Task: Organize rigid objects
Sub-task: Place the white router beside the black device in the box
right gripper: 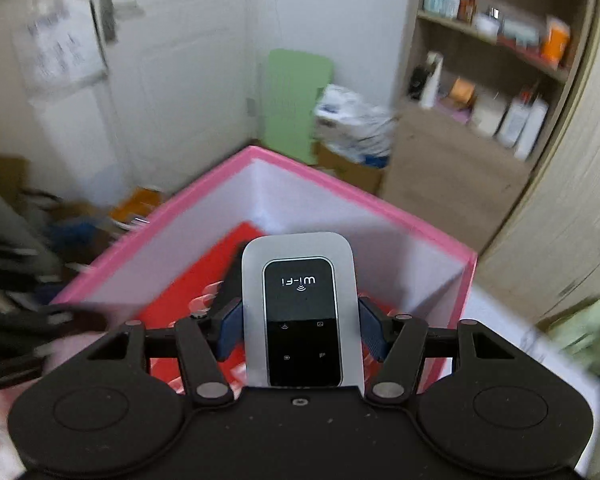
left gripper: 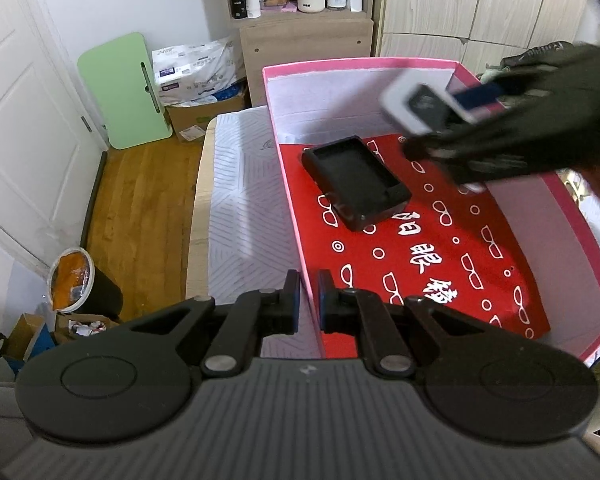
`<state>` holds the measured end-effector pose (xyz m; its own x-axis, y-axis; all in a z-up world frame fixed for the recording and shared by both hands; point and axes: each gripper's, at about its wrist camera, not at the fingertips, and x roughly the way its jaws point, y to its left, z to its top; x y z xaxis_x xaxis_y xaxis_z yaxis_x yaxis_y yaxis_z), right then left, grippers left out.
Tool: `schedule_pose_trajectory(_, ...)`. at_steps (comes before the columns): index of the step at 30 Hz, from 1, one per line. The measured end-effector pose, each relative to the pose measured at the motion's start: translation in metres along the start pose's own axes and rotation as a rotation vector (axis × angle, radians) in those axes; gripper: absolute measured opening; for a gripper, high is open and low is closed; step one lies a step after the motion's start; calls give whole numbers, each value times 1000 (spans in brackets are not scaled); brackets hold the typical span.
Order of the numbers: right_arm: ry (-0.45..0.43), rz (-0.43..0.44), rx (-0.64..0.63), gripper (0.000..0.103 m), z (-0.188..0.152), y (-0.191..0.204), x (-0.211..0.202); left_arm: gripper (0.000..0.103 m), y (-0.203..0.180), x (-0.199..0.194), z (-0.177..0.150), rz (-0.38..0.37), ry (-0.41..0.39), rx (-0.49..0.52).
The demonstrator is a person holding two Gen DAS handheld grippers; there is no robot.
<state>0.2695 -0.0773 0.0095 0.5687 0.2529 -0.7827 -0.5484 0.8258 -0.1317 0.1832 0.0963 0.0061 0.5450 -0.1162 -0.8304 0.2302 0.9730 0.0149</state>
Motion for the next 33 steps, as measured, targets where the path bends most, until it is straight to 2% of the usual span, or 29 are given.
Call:
schedule_pose_trajectory(2, 34, -66, -20, 65, 9, 1, 19, 9, 2, 0, -1, -9, -2, -8)
schedule_pose_trajectory(4, 78, -84, -11, 65, 15, -3, 32, 9, 5, -1, -1, -22, -2, -19)
schedule_pose_trajectory(12, 199, -22, 66, 65, 16, -1, 54, 10, 8, 0, -1, -50, -12, -28)
schedule_pose_trajectory(14, 224, -12, 134, 65, 18, -4, 56, 10, 9, 0, -1, -54, -13, -30)
schedule_pose_trajectory(19, 319, 77, 424, 65, 16, -32, 67, 10, 10, 0, -2, -60, -16, -36)
schedule_pose_trajectory(22, 314, 23, 449, 64, 13, -37, 68, 11, 11, 0, -2, -63, -16, -38)
schedule_pose_trajectory(26, 313, 21, 471, 64, 13, -37, 68, 11, 11, 0, -1, -70, -16, -39)
schedule_pose_trajectory(30, 309, -23, 462, 63, 13, -32, 74, 11, 13, 2, -1, -75, -15, -44)
schedule_pose_trajectory(33, 319, 6, 545, 65, 11, -39, 75, 11, 13, 1, -2, -75, -15, -45)
